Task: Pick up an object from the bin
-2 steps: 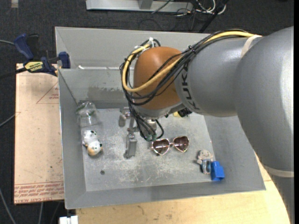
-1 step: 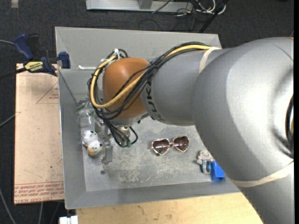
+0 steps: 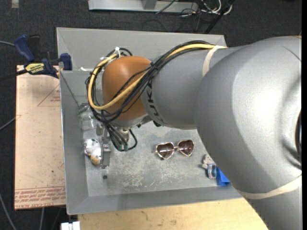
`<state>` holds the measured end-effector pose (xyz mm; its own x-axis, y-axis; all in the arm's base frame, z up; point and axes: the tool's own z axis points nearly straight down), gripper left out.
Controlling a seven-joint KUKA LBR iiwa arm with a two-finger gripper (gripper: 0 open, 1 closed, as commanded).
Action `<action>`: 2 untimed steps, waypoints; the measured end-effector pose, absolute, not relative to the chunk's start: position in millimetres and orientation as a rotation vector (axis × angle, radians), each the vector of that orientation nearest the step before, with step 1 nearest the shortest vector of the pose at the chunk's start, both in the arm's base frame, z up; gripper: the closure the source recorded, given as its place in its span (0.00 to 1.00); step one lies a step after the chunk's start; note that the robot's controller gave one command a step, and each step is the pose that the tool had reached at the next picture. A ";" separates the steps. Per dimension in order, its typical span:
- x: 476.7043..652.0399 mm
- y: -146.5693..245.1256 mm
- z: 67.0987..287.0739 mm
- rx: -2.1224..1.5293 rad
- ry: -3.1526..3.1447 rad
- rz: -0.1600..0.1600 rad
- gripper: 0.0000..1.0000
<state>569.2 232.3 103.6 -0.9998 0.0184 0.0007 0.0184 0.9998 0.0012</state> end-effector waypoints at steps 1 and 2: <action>577.4 245.6 105.4 0.327 -3.128 -0.003 0.00; 558.4 253.0 68.0 0.179 -3.134 -0.001 0.00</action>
Offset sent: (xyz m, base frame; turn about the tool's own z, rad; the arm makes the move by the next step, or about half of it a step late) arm -0.0097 0.0198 -0.0336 -0.1318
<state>558.4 253.0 68.0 -0.9935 -0.1141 0.0020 -0.1140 0.9935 0.0009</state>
